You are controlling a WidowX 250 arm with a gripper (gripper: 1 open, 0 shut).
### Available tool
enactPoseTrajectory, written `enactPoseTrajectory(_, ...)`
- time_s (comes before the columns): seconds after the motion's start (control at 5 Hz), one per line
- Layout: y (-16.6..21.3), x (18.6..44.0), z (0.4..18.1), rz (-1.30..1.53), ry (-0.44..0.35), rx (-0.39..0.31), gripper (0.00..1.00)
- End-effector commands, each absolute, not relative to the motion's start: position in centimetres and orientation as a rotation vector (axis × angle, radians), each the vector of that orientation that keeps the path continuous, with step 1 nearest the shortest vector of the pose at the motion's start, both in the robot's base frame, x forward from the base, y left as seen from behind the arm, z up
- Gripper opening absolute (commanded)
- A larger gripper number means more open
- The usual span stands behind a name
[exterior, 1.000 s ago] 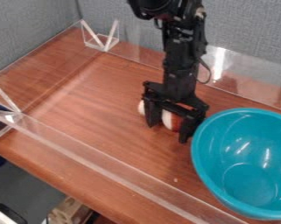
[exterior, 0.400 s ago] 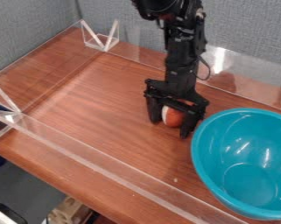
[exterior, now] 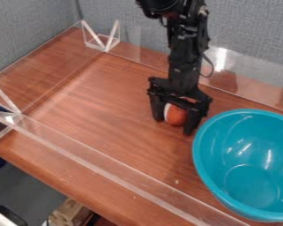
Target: Put the mushroom in the blue bowl
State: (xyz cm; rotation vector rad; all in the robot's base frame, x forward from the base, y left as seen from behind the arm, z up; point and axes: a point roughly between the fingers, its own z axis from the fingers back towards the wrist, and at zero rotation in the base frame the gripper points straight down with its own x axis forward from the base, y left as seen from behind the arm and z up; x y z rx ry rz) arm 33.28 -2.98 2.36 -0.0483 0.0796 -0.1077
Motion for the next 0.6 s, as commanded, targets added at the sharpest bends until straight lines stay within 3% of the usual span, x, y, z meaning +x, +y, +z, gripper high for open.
enactPoseTrajectory(0.0,-2.61,34.31,3.30,-0.093,0.043,-0.051,1.00)
enactPoseTrajectory(0.4,-2.66,34.93,3.16,-0.085,0.047,-0.056,1.00)
